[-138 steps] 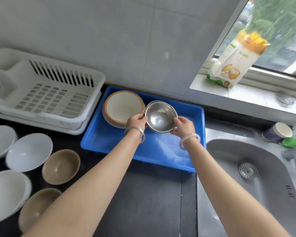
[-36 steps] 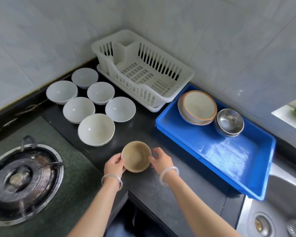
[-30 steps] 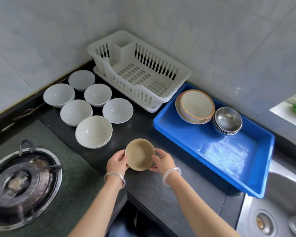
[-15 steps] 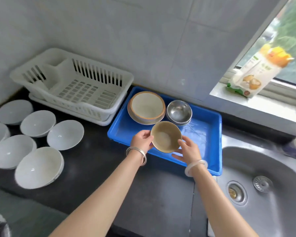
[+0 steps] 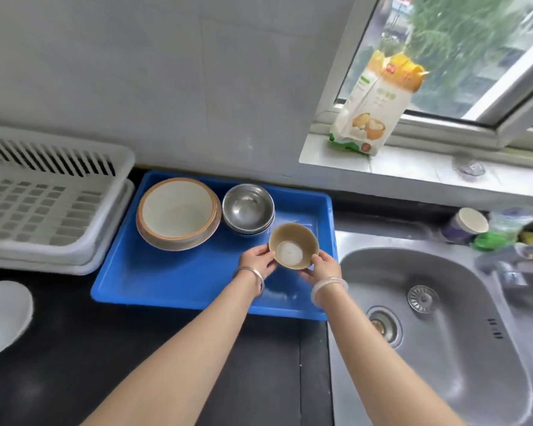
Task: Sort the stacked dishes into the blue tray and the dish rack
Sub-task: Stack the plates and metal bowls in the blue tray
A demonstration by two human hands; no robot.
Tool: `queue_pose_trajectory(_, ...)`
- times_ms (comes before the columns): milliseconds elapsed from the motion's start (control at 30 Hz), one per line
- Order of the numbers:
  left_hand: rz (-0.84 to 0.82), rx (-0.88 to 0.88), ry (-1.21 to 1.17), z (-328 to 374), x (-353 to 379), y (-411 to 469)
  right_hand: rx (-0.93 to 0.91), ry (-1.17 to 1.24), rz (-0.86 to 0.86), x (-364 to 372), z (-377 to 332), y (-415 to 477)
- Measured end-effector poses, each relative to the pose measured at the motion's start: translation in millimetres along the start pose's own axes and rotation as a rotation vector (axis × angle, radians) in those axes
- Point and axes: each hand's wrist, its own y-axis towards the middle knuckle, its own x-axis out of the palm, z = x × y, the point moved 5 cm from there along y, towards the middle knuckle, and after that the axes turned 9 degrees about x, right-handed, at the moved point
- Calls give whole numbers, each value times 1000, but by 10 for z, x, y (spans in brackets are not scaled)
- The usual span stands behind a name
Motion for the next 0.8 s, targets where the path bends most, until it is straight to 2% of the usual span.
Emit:
queue_pose_trajectory(167, 30, 25, 80, -137, 96, 271, -4, 23, 47, 11, 16, 290)
queue_pose_trajectory(400, 29, 49, -16, -196, 213, 506, -120, -85, 118, 85, -124, 452)
queue_pose_trajectory(600, 60, 93, 8, -217, 313, 651, -35, 168, 48, 204, -131, 607)
queue_pose_trajectory(800, 83, 127, 11, -228, 389, 708, -14, 193, 1, 226, -184, 641)
